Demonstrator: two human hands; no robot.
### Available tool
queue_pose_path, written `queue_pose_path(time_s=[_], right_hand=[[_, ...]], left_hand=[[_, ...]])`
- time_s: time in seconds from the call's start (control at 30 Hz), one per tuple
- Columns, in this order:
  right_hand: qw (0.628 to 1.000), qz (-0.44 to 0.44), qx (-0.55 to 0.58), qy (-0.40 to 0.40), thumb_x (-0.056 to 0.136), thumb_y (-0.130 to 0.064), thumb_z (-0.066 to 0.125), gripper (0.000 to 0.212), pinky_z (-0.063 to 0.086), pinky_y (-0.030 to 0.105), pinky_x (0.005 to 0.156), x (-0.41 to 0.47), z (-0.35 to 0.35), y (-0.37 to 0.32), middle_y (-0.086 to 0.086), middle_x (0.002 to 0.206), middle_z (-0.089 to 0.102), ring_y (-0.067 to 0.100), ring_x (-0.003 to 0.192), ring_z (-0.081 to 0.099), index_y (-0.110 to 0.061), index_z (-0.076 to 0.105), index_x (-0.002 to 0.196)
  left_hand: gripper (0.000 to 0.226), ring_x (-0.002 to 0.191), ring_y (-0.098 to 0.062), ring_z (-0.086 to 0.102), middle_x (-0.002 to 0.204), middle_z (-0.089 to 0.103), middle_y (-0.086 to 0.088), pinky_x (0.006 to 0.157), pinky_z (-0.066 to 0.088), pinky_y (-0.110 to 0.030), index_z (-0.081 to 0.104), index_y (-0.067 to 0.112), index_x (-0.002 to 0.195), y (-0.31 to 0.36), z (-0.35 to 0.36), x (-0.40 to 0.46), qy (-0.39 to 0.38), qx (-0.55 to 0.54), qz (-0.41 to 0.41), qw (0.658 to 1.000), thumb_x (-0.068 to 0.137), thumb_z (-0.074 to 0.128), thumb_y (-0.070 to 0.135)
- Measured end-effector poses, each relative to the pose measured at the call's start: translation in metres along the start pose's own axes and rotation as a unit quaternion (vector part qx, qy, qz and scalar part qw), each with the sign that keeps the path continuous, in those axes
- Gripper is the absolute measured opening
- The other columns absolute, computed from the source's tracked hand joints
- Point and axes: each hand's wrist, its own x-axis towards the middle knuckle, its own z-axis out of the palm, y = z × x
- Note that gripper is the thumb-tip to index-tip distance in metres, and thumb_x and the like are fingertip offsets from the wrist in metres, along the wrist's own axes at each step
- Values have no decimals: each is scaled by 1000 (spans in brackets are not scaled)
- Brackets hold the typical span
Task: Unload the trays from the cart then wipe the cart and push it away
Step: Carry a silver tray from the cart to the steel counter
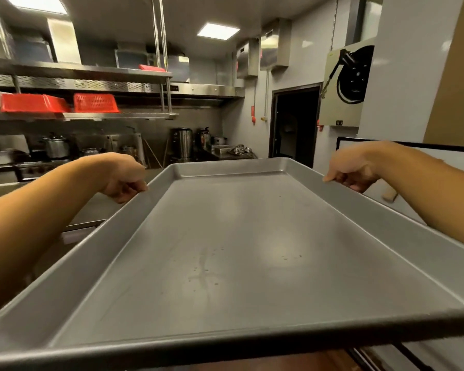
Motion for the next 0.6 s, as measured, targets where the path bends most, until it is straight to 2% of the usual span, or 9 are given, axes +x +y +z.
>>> queue_pose_path(time_s=[0.17, 0.37, 0.5, 0.6], right_hand=[[999, -18, -12, -26, 102, -8, 53, 16, 50, 24, 44, 56, -14, 9, 16, 78, 62, 24, 60, 59, 2, 63, 111], [998, -39, -22, -53, 101, -7, 55, 20, 49, 26, 47, 132, -9, -7, 17, 84, 64, 24, 64, 59, 2, 64, 115], [996, -44, -29, -67, 102, -8, 55, 21, 51, 24, 43, 186, -2, -30, 17, 86, 65, 24, 66, 61, 2, 64, 117], [996, -35, -15, -86, 103, -7, 53, 20, 53, 26, 40, 227, 6, -53, 18, 88, 63, 25, 63, 64, 3, 62, 117]], left_hand=[[19, 57, -22, 47, 77, 54, -17, 40, 44, -22, 61, -5, 92, 19, 17, 11, 32, 0, -33, 999, 101, 45, -1], [13, 56, -24, 52, 76, 58, -17, 48, 43, -26, 60, -4, 95, 26, 27, 52, 46, 4, -68, 997, 99, 48, -5], [12, 55, -24, 51, 73, 57, -17, 38, 44, -23, 60, -4, 95, 23, 32, 97, 63, 6, -82, 995, 99, 49, -6], [11, 54, -23, 51, 72, 57, -16, 38, 44, -23, 60, -3, 96, 23, 28, 134, 75, -1, -92, 993, 98, 50, -6]])
